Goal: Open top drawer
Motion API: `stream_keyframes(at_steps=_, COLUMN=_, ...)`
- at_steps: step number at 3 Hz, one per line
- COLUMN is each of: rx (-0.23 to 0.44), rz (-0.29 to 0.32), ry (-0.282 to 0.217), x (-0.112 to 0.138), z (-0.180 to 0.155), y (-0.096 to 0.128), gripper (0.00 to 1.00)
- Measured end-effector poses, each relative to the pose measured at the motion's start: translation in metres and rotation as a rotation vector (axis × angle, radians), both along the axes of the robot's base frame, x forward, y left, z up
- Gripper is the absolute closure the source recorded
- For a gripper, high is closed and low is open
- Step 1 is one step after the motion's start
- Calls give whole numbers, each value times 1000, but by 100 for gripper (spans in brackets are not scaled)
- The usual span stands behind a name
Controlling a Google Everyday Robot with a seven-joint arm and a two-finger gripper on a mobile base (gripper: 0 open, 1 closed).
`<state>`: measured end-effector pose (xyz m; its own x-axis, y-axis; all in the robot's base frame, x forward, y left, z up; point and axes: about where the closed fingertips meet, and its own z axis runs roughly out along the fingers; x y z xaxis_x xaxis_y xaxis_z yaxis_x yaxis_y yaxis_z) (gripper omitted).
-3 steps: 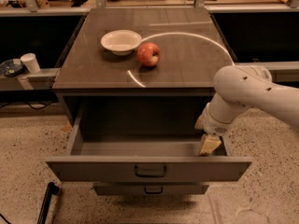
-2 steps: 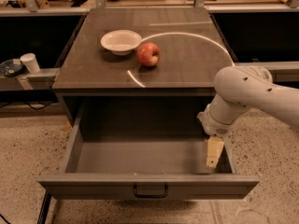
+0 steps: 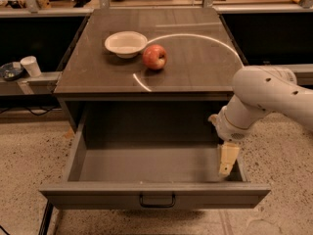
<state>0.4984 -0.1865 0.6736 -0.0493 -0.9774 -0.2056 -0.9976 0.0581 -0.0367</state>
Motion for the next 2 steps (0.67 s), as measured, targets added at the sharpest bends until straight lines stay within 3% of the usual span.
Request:
stream_keyframes(at_steps=1, rx=33, rz=24, ry=-24, x=-2, z=25, y=-3, gripper=0)
stream_keyframes(at_steps=2, rx=37, rz=30, ry=-27, x=-2, z=28, y=-3, gripper=0)
